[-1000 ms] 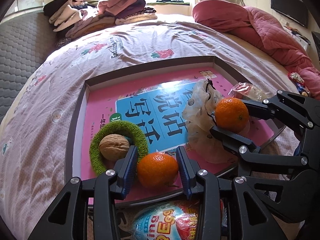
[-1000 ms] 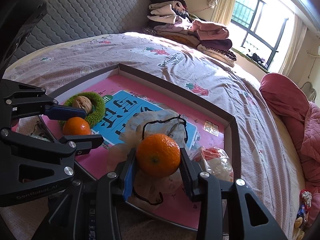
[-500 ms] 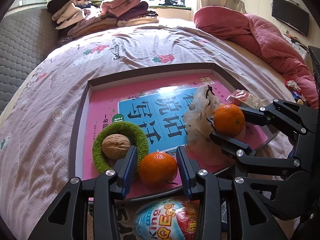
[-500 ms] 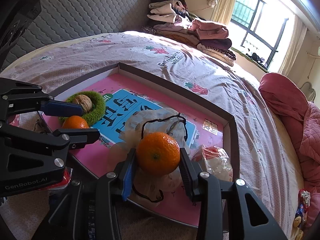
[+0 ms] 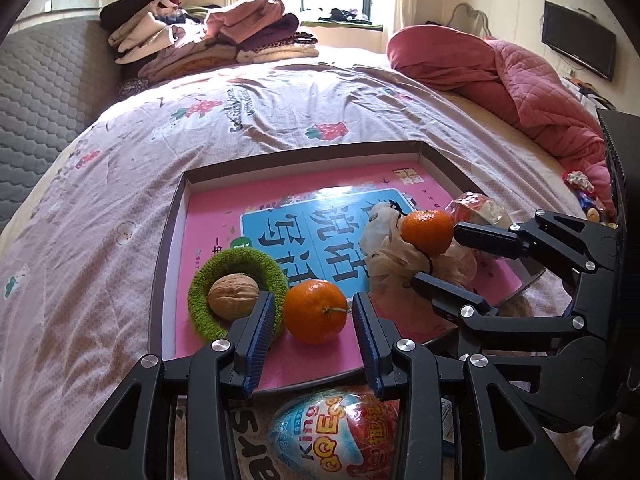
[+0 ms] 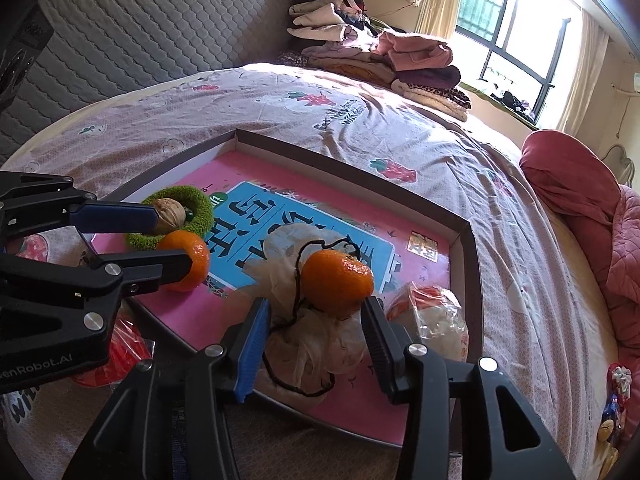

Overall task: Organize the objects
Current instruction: 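Open both grippers to release the two oranges in the tray, then withdraw both grippers from the tray toward the Kinder egg and blue packet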

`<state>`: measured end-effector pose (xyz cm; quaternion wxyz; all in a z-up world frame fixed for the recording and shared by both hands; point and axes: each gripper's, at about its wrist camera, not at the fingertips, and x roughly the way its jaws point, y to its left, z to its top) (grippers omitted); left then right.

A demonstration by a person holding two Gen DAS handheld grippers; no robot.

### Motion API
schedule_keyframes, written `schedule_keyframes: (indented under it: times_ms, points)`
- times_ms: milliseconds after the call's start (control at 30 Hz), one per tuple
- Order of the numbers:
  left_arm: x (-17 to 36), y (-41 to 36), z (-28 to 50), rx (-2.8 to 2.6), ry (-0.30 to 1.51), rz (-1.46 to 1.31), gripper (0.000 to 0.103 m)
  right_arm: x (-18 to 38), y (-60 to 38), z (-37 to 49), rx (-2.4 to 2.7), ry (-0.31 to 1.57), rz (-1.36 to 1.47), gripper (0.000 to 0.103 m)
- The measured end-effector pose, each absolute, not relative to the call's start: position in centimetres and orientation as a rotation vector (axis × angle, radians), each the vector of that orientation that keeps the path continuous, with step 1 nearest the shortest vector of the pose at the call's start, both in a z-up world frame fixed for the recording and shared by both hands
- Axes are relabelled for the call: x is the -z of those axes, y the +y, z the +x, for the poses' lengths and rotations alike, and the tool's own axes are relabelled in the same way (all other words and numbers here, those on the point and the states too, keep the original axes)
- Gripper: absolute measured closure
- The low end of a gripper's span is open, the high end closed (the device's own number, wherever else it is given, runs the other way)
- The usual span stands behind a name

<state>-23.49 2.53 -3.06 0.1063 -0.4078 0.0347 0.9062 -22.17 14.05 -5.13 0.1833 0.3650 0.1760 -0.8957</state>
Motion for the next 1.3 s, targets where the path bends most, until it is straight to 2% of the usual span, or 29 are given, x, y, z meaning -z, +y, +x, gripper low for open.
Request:
schedule_keyframes:
  times_ms: [767, 867, 1100, 1300]
  points:
    - [1.6, 1.8, -22.9, -2.7, 0.059, -1.151, 0.061, 3.3, 15.3, -22.3, 2.567, 0.399, 1.008, 0.056]
    - [1.4, 1.6, -22.9, -2.71, 0.054, -1.142, 0.054, 3.0, 15.4, -22.3, 2.574, 0.381, 1.002, 0.056]
    - [0.9, 1.7, -22.6, -2.719, 0.052, -1.128, 0.053, 2.3, 16.3, -22.4, 2.609, 0.3, 0.997, 0.055]
    - [0.4, 1.7, -22.3, -2.728, 0.044, -1.112, 0.046, 1.3, 17.1, -22.3, 2.633, 0.259, 0.975, 0.051]
